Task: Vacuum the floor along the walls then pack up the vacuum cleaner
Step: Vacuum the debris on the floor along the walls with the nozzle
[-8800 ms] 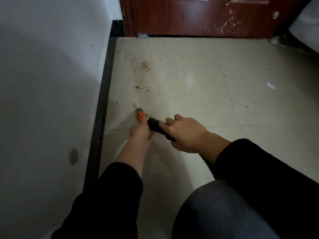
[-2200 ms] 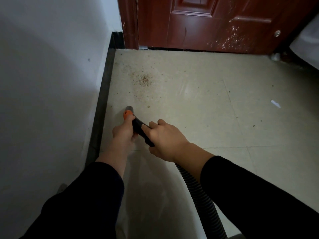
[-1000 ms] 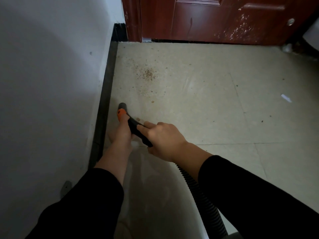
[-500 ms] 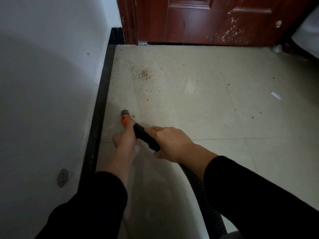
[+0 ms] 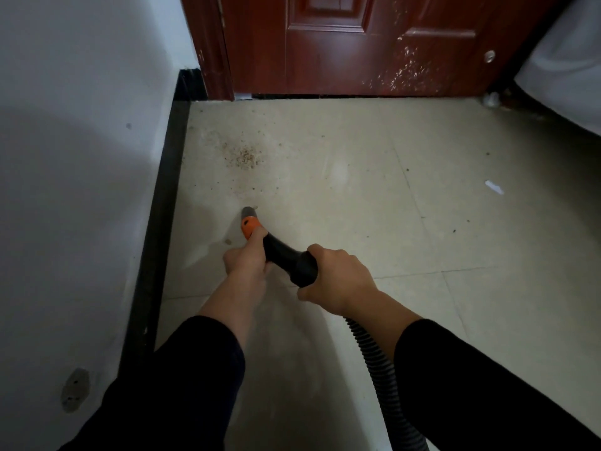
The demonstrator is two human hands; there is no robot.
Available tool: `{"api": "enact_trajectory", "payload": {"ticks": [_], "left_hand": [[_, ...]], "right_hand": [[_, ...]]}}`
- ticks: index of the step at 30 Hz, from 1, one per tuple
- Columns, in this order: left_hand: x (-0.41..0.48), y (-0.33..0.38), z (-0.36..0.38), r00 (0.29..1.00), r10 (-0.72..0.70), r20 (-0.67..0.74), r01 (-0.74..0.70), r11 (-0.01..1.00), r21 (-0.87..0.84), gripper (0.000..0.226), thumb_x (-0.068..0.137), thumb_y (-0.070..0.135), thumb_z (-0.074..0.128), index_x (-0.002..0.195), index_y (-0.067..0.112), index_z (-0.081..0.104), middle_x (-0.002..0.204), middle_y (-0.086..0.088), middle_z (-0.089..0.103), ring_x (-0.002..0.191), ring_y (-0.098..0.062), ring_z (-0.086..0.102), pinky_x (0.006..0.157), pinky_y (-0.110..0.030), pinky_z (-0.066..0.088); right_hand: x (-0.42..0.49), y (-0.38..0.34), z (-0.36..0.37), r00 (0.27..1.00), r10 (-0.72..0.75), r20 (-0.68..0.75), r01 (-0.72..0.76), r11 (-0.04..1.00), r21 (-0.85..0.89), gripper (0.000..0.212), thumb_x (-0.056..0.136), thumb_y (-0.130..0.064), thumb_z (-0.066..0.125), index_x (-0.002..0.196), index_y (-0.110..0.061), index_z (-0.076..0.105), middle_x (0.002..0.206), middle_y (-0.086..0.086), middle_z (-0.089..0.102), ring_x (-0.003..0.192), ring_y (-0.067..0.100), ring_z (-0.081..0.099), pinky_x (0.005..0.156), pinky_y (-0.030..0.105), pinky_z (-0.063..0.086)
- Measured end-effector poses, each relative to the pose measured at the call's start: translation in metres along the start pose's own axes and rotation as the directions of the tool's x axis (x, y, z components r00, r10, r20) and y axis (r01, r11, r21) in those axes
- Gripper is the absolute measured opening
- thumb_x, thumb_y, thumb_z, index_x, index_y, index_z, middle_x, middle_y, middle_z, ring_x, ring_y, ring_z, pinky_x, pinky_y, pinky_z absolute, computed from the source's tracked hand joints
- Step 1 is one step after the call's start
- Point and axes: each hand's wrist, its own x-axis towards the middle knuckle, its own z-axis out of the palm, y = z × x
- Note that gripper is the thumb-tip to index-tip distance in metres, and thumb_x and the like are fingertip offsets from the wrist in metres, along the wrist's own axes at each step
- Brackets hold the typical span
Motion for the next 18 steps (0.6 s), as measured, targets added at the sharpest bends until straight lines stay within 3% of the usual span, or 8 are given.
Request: {"api": "enact_trajectory", "payload": {"ticks": [2, 6, 10, 12, 18], "left_hand": [[0.006, 0.01, 0.008, 0.999, -0.009, 0.05, 0.007, 0.999, 0.052, 0.059, 0.082, 0.033, 0.073, 0.125, -0.002, 0.053, 0.099, -0.016, 0.068, 0.071, -0.018, 0.065, 0.051, -0.024, 0.053], [0.013, 0.028, 0.019, 0.985, -0.035, 0.167, 0.009, 0.988, 0.153, 0.039, 0.088, 0.032, 0.067, 0.112, 0.002, 0.058, 0.098, -0.014, 0.069, 0.071, -0.015, 0.065, 0.043, -0.018, 0.049], [0.007, 0.039, 0.022, 0.95, -0.117, 0.289, 0.041, 0.965, 0.259, 0.022, 0.093, 0.029, 0.063, 0.088, 0.008, 0.059, 0.08, -0.009, 0.069, 0.071, -0.014, 0.065, 0.056, -0.021, 0.051], [0.006, 0.038, 0.027, 0.937, -0.147, 0.317, 0.061, 0.962, 0.267, 0.022, 0.094, 0.028, 0.062, 0.088, 0.007, 0.06, 0.079, -0.009, 0.068, 0.072, -0.015, 0.065, 0.063, -0.022, 0.052], [0.0, 0.038, 0.049, 0.921, -0.175, 0.348, 0.098, 0.969, 0.226, 0.023, 0.092, 0.03, 0.065, 0.093, 0.007, 0.062, 0.08, -0.008, 0.069, 0.073, -0.015, 0.066, 0.061, -0.022, 0.051]], "right_hand": [[0.01, 0.005, -0.004, 1.0, 0.015, -0.014, -0.014, 1.0, 0.024, 0.039, 0.075, -0.038, 0.071, 0.104, -0.024, 0.05, 0.091, -0.002, 0.058, 0.082, 0.023, 0.059, 0.064, 0.03, 0.046], [0.027, 0.015, -0.016, 1.0, 0.014, -0.013, -0.013, 0.998, 0.065, 0.039, 0.073, -0.037, 0.073, 0.105, -0.024, 0.054, 0.093, 0.001, 0.062, 0.081, 0.024, 0.059, 0.062, 0.03, 0.042], [0.03, 0.028, -0.038, 0.999, 0.032, 0.039, -0.036, 0.994, 0.105, 0.036, 0.071, -0.034, 0.075, 0.102, -0.027, 0.058, 0.086, -0.004, 0.062, 0.076, 0.02, 0.059, 0.063, 0.03, 0.048], [0.03, 0.034, -0.045, 0.998, 0.045, 0.053, -0.051, 0.992, 0.114, 0.034, 0.069, -0.033, 0.076, 0.098, -0.029, 0.059, 0.082, -0.006, 0.062, 0.076, 0.017, 0.06, 0.064, 0.03, 0.049], [0.034, 0.045, -0.066, 0.989, 0.13, 0.075, -0.139, 0.982, 0.13, 0.033, 0.065, -0.029, 0.079, 0.093, -0.033, 0.061, 0.08, -0.009, 0.062, 0.076, 0.014, 0.06, 0.063, 0.029, 0.049]]}}
